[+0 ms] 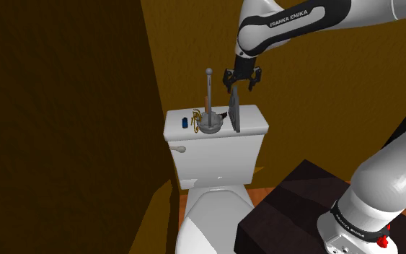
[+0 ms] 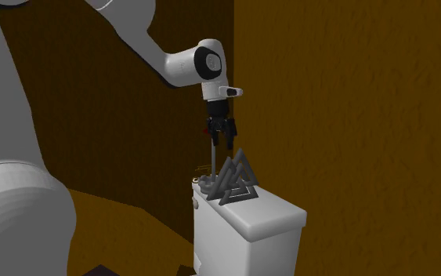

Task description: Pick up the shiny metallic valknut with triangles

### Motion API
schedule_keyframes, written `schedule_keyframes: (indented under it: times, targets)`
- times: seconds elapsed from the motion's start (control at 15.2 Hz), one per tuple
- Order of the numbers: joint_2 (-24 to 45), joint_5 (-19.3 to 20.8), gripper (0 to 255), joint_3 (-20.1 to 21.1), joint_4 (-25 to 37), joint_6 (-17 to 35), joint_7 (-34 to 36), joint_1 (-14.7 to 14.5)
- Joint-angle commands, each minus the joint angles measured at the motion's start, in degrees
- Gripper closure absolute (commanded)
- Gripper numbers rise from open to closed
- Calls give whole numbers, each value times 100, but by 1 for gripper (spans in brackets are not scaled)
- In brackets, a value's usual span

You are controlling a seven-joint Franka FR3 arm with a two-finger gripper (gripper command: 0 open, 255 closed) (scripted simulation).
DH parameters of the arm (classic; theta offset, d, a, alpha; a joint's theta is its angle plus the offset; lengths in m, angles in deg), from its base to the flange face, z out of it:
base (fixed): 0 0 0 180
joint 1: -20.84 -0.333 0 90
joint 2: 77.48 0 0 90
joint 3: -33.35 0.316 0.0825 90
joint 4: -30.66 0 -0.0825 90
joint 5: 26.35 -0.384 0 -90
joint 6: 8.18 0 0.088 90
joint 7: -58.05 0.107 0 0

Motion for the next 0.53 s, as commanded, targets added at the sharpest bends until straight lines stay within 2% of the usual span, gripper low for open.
schedule_keyframes:
  times: [0.0,0.46]
  targets:
    - [215,54,0,-2,90,159,132,45]
    - [350,89,0,7,-284,666,176,46]
